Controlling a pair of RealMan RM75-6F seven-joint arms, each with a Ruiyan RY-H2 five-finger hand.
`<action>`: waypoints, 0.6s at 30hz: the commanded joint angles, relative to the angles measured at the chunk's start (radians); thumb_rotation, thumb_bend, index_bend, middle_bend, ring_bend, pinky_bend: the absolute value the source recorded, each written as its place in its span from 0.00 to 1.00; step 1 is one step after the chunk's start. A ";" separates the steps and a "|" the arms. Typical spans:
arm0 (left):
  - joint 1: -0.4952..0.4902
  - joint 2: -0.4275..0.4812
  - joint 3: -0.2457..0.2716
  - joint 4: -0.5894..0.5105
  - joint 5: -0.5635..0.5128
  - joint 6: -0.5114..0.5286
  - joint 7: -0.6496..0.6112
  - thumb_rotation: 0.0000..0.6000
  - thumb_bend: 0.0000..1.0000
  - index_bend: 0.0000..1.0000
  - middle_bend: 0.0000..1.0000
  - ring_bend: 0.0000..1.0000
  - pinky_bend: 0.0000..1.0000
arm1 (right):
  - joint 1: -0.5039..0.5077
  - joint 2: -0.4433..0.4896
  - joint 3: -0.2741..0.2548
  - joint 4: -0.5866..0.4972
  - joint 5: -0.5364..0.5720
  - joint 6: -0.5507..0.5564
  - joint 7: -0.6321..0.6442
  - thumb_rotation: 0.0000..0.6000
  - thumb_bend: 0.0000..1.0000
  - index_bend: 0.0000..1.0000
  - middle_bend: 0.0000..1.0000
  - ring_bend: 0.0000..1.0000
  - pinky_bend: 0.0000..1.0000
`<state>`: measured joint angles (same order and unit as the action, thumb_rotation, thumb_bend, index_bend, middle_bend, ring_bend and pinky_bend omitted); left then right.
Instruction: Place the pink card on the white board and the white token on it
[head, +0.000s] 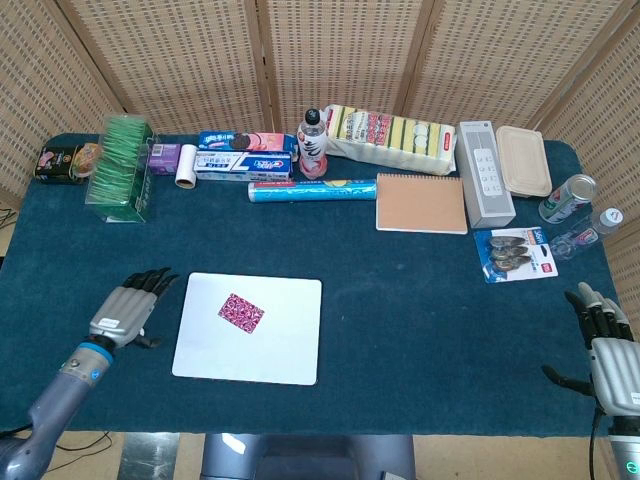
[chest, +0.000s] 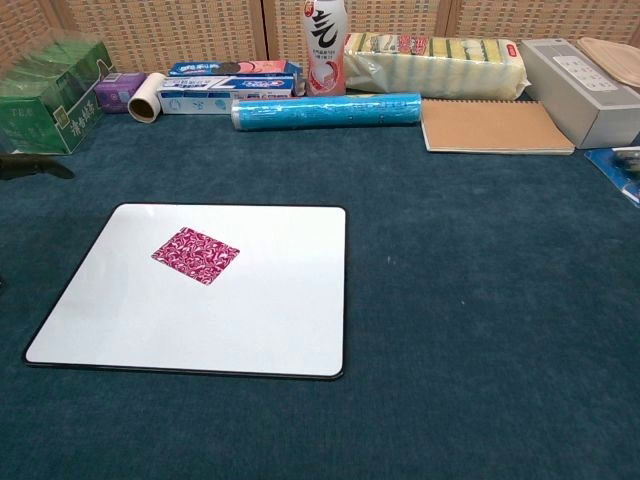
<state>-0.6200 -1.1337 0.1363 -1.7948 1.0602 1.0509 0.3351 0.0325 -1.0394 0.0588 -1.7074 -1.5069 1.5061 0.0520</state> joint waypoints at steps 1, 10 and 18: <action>0.043 -0.001 0.017 0.053 0.035 0.004 -0.053 1.00 0.16 0.08 0.00 0.00 0.07 | 0.000 0.000 0.000 0.000 0.001 0.000 -0.001 1.00 0.00 0.02 0.00 0.00 0.00; 0.072 -0.047 -0.009 0.140 0.035 -0.043 -0.092 1.00 0.23 0.28 0.00 0.00 0.07 | 0.002 0.000 0.001 0.002 0.005 -0.005 0.005 1.00 0.00 0.02 0.00 0.00 0.00; 0.093 -0.078 -0.025 0.171 0.021 -0.055 -0.074 1.00 0.23 0.28 0.00 0.00 0.07 | 0.001 0.004 0.002 0.002 0.005 -0.003 0.014 1.00 0.00 0.02 0.00 0.00 0.00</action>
<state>-0.5284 -1.2105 0.1123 -1.6257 1.0808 0.9962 0.2625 0.0335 -1.0349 0.0609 -1.7056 -1.5016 1.5029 0.0659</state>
